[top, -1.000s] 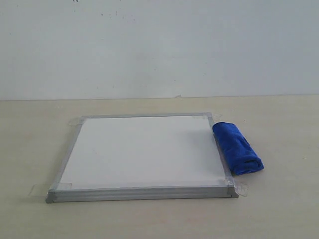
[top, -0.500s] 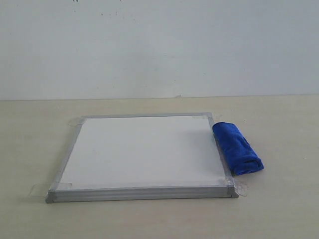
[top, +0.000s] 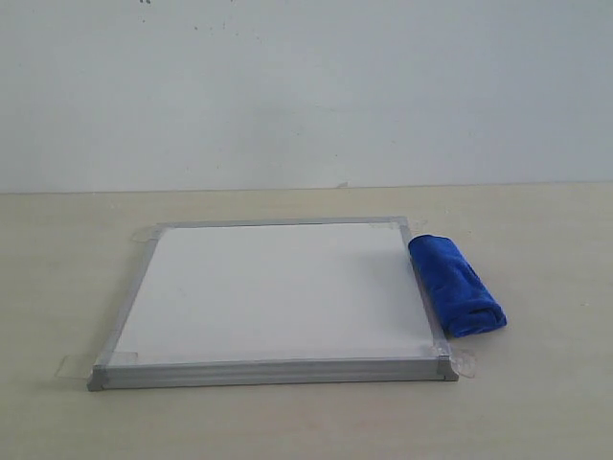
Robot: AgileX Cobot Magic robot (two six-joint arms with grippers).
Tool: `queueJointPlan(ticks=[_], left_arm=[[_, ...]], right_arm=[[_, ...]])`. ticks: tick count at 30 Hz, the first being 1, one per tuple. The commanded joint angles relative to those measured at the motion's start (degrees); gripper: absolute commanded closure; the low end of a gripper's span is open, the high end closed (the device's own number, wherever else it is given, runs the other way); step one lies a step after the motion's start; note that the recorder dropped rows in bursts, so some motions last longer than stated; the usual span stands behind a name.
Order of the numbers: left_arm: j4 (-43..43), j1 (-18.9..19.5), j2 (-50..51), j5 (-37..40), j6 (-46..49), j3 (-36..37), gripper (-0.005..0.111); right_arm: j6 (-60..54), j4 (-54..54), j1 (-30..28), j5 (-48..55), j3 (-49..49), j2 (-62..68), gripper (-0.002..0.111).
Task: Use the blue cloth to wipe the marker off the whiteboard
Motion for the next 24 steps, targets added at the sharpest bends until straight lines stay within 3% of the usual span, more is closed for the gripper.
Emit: queueJointPlan(ticks=[1, 5, 18, 24], left_arm=[[9.86, 0.23, -0.20, 1.47, 1.85, 0.17, 0.103], [10.05, 0.33, -0.20, 4.36, 6.47, 0.17, 0.103], [9.64, 4.72, -0.20, 4.75, 6.47, 0.17, 0.103], [9.64, 4.72, -0.20, 4.75, 6.47, 0.17, 0.103]], right_arm=[[0.00, -0.12, -0.34, -0.27, 0.00, -0.24, 0.108], [0.00, -0.12, -0.34, -0.27, 0.00, -0.24, 0.108], [0.00, -0.12, -0.34, -0.27, 0.00, -0.24, 0.108], [0.00, -0.12, -0.34, -0.27, 0.00, -0.24, 0.108]])
